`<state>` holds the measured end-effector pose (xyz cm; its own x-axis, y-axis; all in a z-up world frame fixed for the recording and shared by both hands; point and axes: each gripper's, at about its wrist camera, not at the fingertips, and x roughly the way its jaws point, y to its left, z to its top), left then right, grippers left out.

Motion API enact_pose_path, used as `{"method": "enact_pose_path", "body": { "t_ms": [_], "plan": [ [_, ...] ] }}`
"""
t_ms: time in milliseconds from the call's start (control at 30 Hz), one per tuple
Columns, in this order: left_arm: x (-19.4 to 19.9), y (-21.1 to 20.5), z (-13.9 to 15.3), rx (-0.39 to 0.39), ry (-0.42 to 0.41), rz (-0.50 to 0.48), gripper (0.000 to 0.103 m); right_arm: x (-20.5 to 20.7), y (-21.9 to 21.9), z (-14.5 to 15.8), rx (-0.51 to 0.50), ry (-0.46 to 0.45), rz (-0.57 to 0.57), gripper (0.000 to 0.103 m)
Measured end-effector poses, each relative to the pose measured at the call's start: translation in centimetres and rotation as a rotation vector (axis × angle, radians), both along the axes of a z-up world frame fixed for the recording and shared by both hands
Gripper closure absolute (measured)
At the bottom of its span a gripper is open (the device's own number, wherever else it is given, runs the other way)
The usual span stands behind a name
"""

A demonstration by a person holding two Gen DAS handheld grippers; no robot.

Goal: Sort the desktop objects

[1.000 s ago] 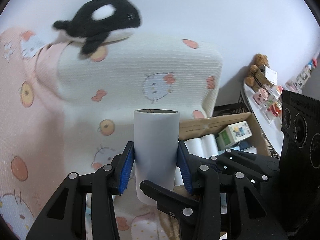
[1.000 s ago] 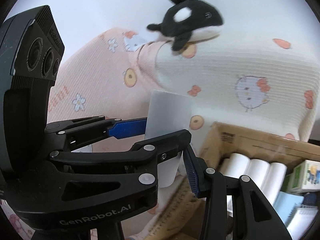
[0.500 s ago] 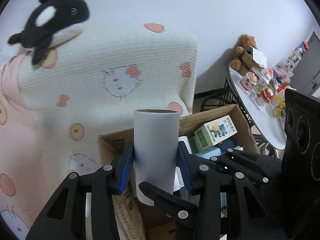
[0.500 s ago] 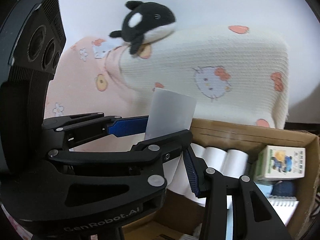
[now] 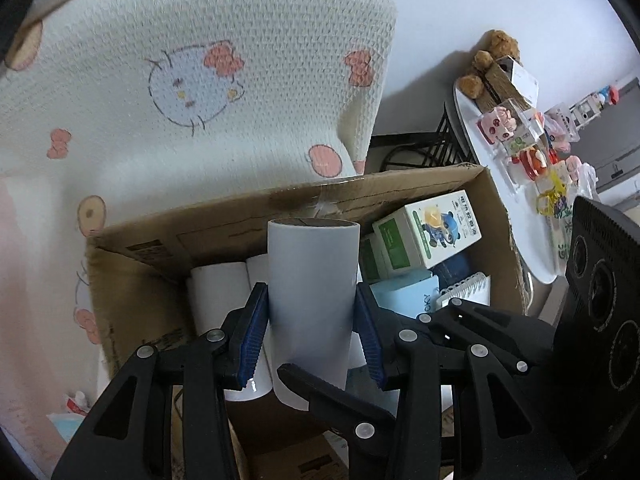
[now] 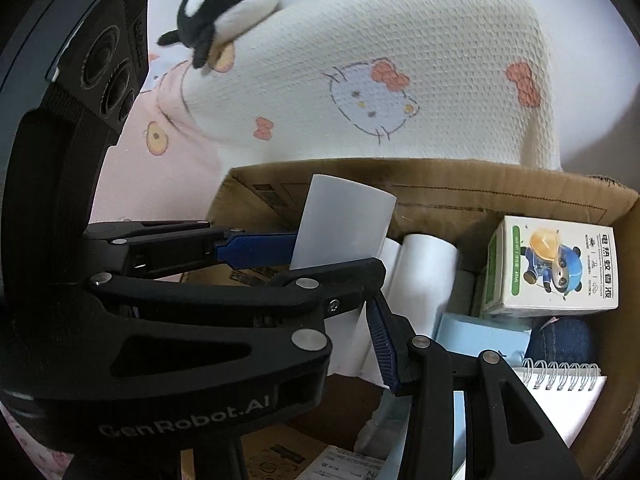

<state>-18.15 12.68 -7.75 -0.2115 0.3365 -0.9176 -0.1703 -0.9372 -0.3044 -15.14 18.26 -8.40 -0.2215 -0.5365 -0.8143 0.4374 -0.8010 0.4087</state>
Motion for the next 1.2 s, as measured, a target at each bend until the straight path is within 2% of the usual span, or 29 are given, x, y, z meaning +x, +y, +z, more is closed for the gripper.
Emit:
{"method": "enact_pose_path", "body": {
  "t_ms": [167,300,500,667,900,1067,1133,1200],
  "plan": [
    [-0.7,-0.2,-0.5,0.040,-0.049,0.032,0.056,-0.4,0.3,-0.2,0.005,-0.007,0.001,0.062],
    [-1.1,-0.3,-1.2,0.079,-0.097,0.074,0.056,-0.1,0.1,0.0,0.053,0.023,0.012,0.062],
    [-1.2,0.5,-2.0,0.105,-0.134,0.063,0.056,0.0,1.3,-0.1,0.075,0.011,0.006,0.062],
    [-1.2,1.0,-2.0,0.044,-0.095,0.051,0.056,0.1,1.6,-0.1,0.079,0.015,0.004,0.062],
    [-1.3,0.6,-2.0,0.031,-0.084,0.066,0.055,0.6,0.9,0.3,0.112,0.041,0.018,0.062],
    [-1.1,0.6,-1.0,0.018,-0.039,0.050,0.053,1.4,1.5,1.2,0.096,0.044,0.009,0.061],
    [-0.8,0.8,-0.5,-0.006,-0.014,0.043,0.051,1.6,1.9,1.8,0.099,0.048,-0.007,0.051],
    [-0.5,0.8,0.1,-0.035,0.017,0.033,0.051,1.7,2.2,2.1,0.103,0.049,-0.030,0.049]
  ]
}}
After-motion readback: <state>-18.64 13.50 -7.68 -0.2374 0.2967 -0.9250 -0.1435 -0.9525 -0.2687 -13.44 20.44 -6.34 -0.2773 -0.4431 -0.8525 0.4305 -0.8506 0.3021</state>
